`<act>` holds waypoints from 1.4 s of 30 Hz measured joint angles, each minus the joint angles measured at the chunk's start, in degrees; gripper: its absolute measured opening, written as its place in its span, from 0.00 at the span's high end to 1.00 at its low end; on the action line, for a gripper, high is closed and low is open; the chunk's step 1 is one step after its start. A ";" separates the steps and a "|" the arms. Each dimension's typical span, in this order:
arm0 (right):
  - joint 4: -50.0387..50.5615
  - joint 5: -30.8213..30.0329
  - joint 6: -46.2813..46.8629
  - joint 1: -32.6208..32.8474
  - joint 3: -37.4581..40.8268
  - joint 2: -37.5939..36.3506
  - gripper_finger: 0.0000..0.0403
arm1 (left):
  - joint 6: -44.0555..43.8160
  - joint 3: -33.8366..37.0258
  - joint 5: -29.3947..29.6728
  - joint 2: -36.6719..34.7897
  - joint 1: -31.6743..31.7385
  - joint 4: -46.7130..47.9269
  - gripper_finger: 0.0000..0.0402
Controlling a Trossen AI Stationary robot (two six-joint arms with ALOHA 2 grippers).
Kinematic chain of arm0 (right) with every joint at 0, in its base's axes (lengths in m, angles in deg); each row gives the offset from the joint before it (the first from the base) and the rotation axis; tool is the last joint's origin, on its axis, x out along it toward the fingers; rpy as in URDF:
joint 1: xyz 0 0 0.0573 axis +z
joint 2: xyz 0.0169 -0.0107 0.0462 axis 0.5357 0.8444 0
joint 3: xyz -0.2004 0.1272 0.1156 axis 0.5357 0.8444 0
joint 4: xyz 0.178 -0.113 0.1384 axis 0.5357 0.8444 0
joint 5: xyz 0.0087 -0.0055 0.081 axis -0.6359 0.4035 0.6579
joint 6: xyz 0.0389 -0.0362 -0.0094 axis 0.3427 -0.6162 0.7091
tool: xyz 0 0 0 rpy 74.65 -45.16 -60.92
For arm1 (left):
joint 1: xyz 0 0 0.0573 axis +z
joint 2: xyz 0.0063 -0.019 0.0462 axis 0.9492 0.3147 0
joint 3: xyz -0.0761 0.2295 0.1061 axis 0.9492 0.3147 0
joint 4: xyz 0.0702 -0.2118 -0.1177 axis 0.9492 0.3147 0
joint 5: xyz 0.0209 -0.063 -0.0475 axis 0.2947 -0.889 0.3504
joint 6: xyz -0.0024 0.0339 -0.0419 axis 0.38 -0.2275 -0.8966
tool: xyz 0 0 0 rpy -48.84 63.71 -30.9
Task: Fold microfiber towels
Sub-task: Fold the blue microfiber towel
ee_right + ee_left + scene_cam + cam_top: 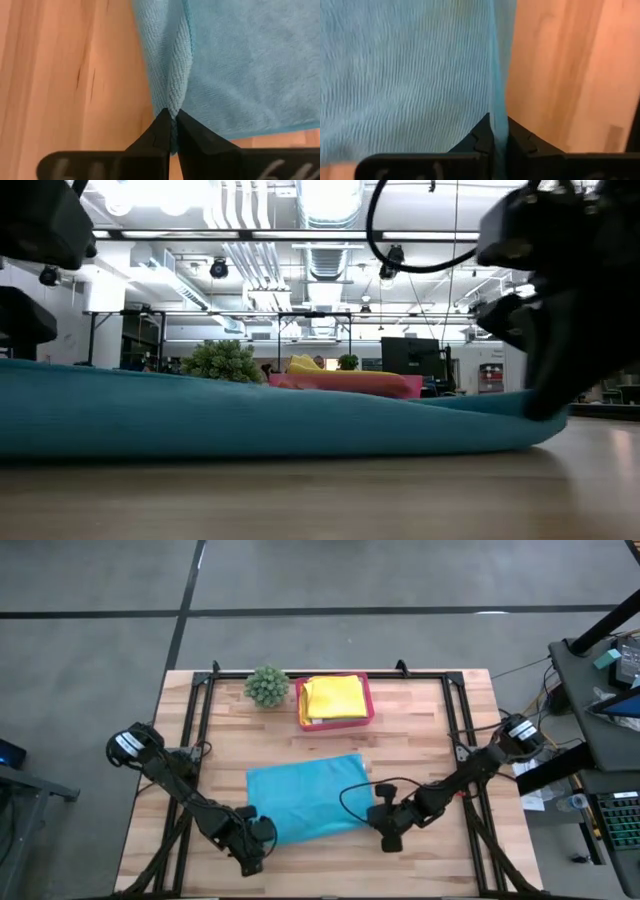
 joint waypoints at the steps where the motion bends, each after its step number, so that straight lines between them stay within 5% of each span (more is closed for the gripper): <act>1: 1.18 0.24 -0.08 0.45 0.00 -0.26 0.98 | -0.04 -0.01 -1.05 -0.03 0.00 0.12 0.98; 17: 9.65 -0.39 0.02 5.44 0.00 -6.41 0.98 | 4.28 -3.66 -2.25 -0.74 0.00 0.26 1.00; 25: 14.10 -9.58 -0.01 4.91 0.00 -7.95 0.98 | 2.75 -6.63 3.14 -4.48 0.44 16.25 1.00; 30: 16.53 -13.93 -0.79 1.66 0.00 -8.13 0.98 | 1.52 -5.37 9.21 -7.61 2.16 22.41 1.00; 42: 17.45 -16.10 -10.21 -10.66 0.00 -8.13 0.98 | 9.08 -1.91 11.37 -8.33 11.09 26.55 1.00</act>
